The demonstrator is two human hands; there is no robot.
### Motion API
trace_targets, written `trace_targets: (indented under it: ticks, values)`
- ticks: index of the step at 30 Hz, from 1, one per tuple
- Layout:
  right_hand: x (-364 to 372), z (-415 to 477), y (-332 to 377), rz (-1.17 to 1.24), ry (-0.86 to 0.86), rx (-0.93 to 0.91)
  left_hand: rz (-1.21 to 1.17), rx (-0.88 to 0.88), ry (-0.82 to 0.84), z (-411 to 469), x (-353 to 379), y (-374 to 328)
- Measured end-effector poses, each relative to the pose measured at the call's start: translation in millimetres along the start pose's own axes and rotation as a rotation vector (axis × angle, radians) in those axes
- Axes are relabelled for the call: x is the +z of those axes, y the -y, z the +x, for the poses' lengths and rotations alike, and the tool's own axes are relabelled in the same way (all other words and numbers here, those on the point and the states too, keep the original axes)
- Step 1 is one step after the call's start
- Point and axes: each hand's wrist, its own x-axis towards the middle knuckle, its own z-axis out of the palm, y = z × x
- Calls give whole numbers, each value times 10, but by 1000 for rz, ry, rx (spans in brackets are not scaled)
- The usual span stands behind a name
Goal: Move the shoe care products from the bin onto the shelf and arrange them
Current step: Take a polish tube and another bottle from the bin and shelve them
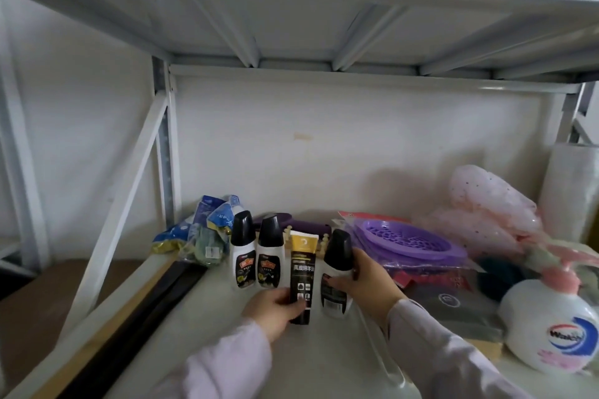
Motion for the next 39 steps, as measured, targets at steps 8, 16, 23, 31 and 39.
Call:
trace_targets:
  ticks: [8,16,23,31,39]
  values:
    - [99,12,-125,-139,-18,34,284,145,-209,176,250,-48]
    - [81,-18,-139,-105,-44,11,234,142,-187,121,240,-42]
    - [-57,-153,-71,-33,-225,-31,204,220,-353,-70,139,-114]
    - [-186,-534,100,14,-403,-242,102,512,-278,-476,-9,-385]
    - [47,-1215,-63,18,-145,-403,84,648,-57,-1179,31,-324]
